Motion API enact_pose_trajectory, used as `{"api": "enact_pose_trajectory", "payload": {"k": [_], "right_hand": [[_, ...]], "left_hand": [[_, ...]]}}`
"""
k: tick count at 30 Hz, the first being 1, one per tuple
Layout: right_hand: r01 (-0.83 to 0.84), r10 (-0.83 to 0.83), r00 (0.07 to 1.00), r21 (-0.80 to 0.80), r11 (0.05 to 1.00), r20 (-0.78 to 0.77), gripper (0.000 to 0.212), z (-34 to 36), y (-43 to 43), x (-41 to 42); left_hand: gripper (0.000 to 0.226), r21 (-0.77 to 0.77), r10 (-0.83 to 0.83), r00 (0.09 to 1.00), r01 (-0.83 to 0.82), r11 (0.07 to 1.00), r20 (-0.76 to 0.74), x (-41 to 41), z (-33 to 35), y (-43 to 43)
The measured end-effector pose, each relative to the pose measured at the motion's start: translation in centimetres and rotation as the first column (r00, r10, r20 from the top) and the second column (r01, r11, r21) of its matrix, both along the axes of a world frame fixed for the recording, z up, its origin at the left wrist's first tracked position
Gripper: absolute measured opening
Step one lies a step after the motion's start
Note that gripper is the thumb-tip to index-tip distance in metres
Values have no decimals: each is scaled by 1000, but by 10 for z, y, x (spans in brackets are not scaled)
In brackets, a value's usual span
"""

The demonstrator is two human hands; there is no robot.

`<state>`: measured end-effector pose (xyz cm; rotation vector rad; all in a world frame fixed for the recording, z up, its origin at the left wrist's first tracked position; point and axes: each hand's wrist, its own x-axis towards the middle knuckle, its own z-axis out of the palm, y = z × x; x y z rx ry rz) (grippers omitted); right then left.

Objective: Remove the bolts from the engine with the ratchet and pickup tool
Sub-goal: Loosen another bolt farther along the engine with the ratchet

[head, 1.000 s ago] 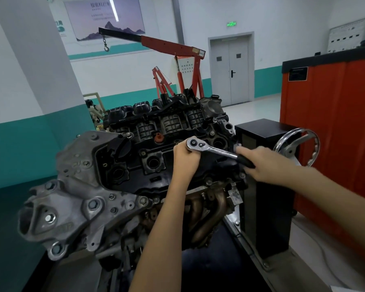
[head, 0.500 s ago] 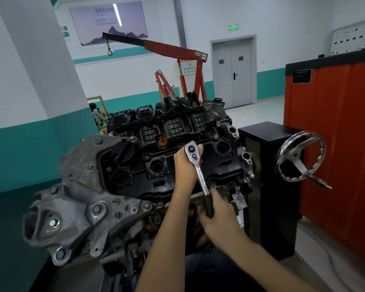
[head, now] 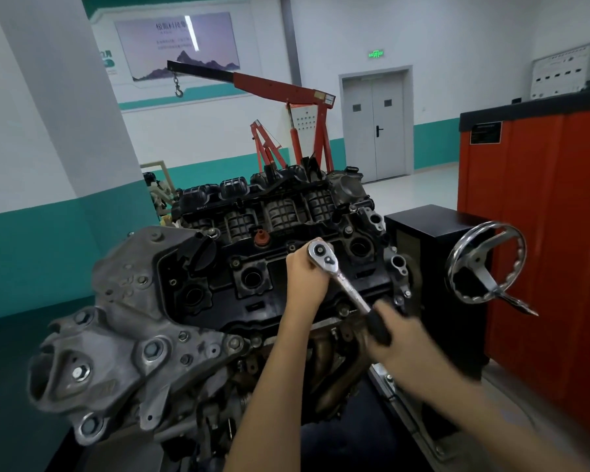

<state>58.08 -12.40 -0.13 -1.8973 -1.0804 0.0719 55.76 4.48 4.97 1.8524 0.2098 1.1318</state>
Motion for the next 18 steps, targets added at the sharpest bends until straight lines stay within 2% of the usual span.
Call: {"api": "enact_pose_trajectory", "payload": {"k": [3, 5, 7, 9, 12, 14, 16, 17, 18], "right_hand": [[70, -28, 972, 171, 983, -234, 25, -21, 38, -55], [75, -7, 957, 228, 971, -289, 26, -21, 55, -72], [56, 2, 960, 200, 978, -281, 26, -17, 51, -68], [20, -6, 984, 77, 997, -180, 32, -9, 32, -45], [-23, 39, 992, -131, 991, 123, 26, 22, -9, 16], [72, 53, 913, -290, 954, 404, 25, 56, -20, 56], [213, 68, 760, -346, 914, 647, 25, 80, -15, 73], [248, 55, 719, -331, 910, 693, 24, 82, -11, 74], [266, 21, 717, -302, 916, 697, 25, 77, -9, 71]], "left_hand": [[59, -18, 39, 999, -38, 999, 29, 4, 2, 0], [52, 17, 83, 997, -83, 996, 6, 5, 4, 0], [52, 38, 91, 996, -90, 995, -6, 3, 6, 1], [52, 17, 41, 999, -41, 999, -1, 1, 4, 3], [55, 26, -4, 999, 5, 1000, -34, 0, 5, 3], [58, 42, -14, 999, 16, 999, -50, -1, 6, 4], [60, 16, -17, 999, 18, 1000, -36, -3, 5, 5], [60, -8, -16, 1000, 16, 1000, -21, -4, 5, 6], [61, -29, -17, 1000, 17, 999, -4, -4, 3, 6]]}}
